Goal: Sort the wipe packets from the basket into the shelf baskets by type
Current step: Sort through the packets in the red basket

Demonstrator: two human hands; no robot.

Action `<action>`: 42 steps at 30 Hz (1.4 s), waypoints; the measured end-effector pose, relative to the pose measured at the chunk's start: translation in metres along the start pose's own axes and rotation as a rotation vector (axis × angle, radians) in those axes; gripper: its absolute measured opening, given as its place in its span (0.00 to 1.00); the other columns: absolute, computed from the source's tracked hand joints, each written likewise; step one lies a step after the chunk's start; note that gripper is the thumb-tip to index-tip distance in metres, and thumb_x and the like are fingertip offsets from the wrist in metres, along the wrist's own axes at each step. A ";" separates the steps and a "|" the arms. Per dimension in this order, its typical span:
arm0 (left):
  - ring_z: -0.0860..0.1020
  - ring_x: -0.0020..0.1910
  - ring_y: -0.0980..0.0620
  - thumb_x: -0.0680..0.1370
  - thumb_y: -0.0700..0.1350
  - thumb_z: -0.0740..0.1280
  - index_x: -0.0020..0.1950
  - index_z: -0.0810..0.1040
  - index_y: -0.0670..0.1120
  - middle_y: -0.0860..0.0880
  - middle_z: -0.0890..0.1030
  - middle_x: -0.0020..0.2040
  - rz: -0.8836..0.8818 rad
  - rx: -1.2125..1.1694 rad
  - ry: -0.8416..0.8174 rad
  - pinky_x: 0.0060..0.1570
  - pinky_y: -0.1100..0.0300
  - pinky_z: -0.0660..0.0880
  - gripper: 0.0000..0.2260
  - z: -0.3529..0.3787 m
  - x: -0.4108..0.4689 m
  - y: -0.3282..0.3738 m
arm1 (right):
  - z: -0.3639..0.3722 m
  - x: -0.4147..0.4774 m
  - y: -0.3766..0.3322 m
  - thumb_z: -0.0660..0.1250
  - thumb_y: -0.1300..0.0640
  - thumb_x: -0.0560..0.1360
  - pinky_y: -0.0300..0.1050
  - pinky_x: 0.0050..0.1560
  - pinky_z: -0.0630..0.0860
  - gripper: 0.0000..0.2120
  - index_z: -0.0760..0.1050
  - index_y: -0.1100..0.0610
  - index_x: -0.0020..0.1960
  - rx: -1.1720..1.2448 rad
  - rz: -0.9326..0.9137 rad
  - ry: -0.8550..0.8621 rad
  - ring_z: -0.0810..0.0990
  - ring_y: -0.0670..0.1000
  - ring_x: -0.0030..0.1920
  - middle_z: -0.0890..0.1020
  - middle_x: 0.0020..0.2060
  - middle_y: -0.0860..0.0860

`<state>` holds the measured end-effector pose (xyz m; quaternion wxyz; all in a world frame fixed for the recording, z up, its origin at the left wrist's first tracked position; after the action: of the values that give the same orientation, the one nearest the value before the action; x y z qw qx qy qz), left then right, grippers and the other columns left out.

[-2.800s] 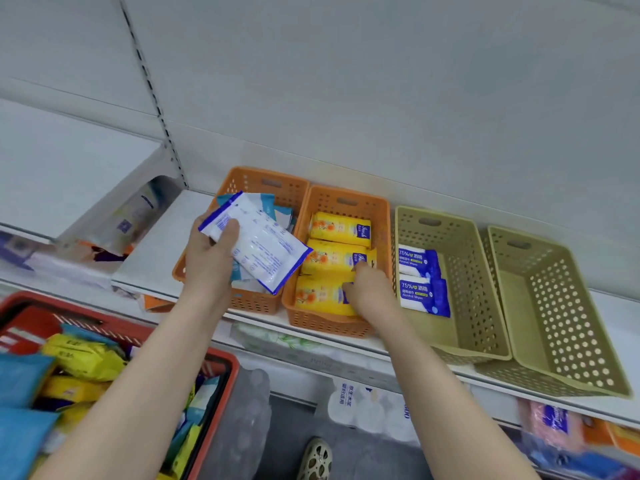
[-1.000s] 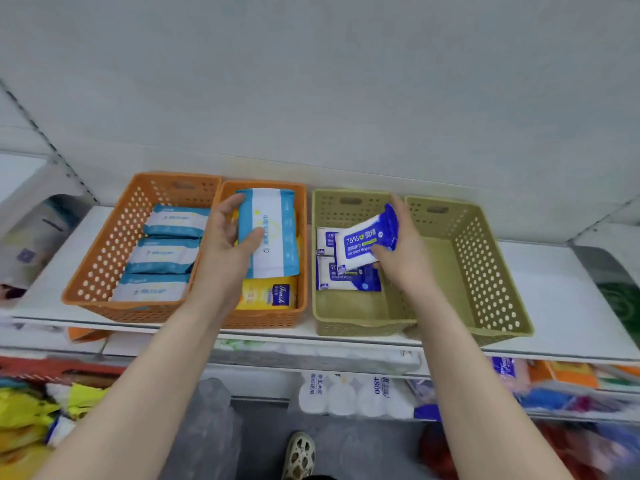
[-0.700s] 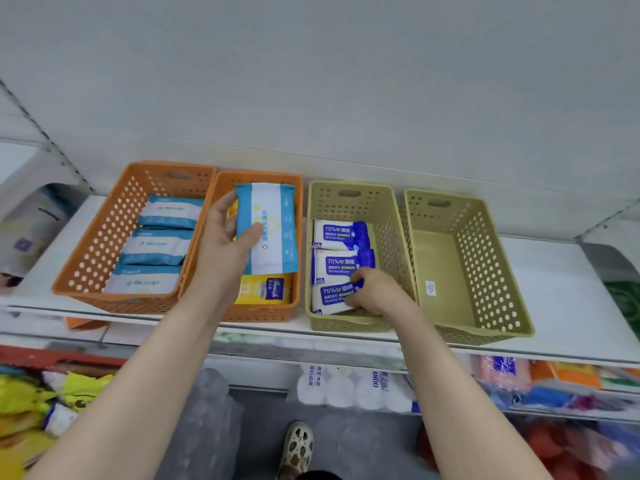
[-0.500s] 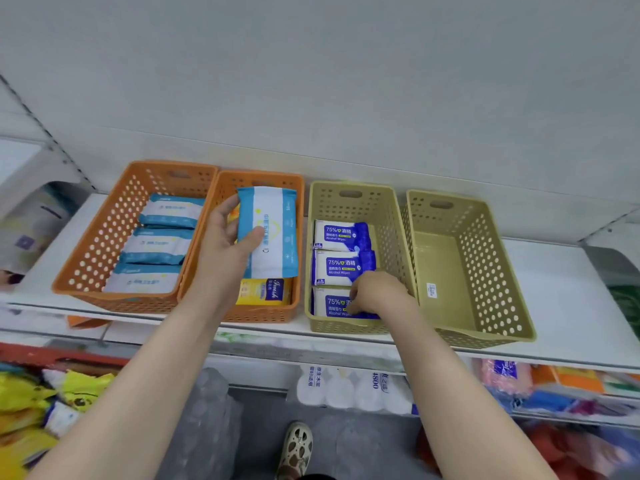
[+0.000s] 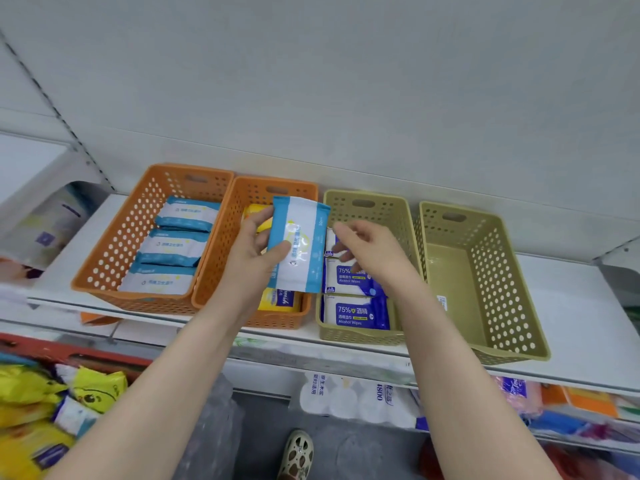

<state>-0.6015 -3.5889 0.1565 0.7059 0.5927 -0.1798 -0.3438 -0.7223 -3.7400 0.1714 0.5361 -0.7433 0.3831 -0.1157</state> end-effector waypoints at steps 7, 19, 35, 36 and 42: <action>0.82 0.47 0.52 0.78 0.35 0.68 0.64 0.76 0.48 0.46 0.83 0.53 -0.026 -0.035 0.078 0.39 0.61 0.80 0.16 -0.026 -0.004 0.006 | 0.018 0.001 -0.032 0.68 0.66 0.77 0.37 0.32 0.78 0.07 0.76 0.54 0.48 0.420 -0.110 0.073 0.80 0.44 0.33 0.83 0.40 0.51; 0.82 0.49 0.49 0.80 0.34 0.65 0.54 0.80 0.45 0.39 0.81 0.55 -0.038 0.077 0.199 0.41 0.62 0.82 0.08 -0.149 -0.019 0.027 | 0.117 0.009 -0.071 0.72 0.60 0.75 0.42 0.34 0.76 0.17 0.74 0.52 0.62 0.182 -0.103 -0.183 0.81 0.48 0.37 0.86 0.43 0.54; 0.74 0.65 0.49 0.80 0.41 0.65 0.72 0.72 0.45 0.46 0.74 0.68 0.130 1.035 0.014 0.65 0.62 0.66 0.19 -0.215 0.026 0.035 | 0.255 0.119 -0.117 0.60 0.67 0.77 0.48 0.52 0.75 0.20 0.69 0.56 0.68 -0.609 -0.148 0.046 0.77 0.61 0.58 0.78 0.60 0.59; 0.71 0.68 0.49 0.81 0.41 0.65 0.74 0.70 0.44 0.46 0.72 0.71 0.129 1.082 -0.007 0.66 0.63 0.63 0.20 -0.211 0.037 0.031 | 0.263 0.132 -0.112 0.60 0.67 0.77 0.47 0.53 0.75 0.19 0.71 0.57 0.67 -0.671 -0.127 0.002 0.77 0.60 0.59 0.78 0.60 0.59; 0.63 0.75 0.45 0.80 0.37 0.62 0.78 0.59 0.41 0.43 0.58 0.79 0.072 1.322 -0.069 0.72 0.58 0.60 0.27 -0.205 0.100 0.001 | 0.299 0.172 -0.102 0.65 0.63 0.75 0.46 0.58 0.74 0.16 0.77 0.56 0.62 -1.151 -0.231 -0.204 0.76 0.57 0.61 0.79 0.60 0.56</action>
<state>-0.3952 -3.5125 0.0938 0.1984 0.8833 -0.3952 -0.1559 -0.3860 -3.6340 0.1018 0.0653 -0.9585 0.2477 0.1250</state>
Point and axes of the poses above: each hand's wrist, its own x-axis towards the middle knuckle, its own z-axis out of the palm, y = z × x, the point moved 10 cm from there along x, towards the middle knuckle
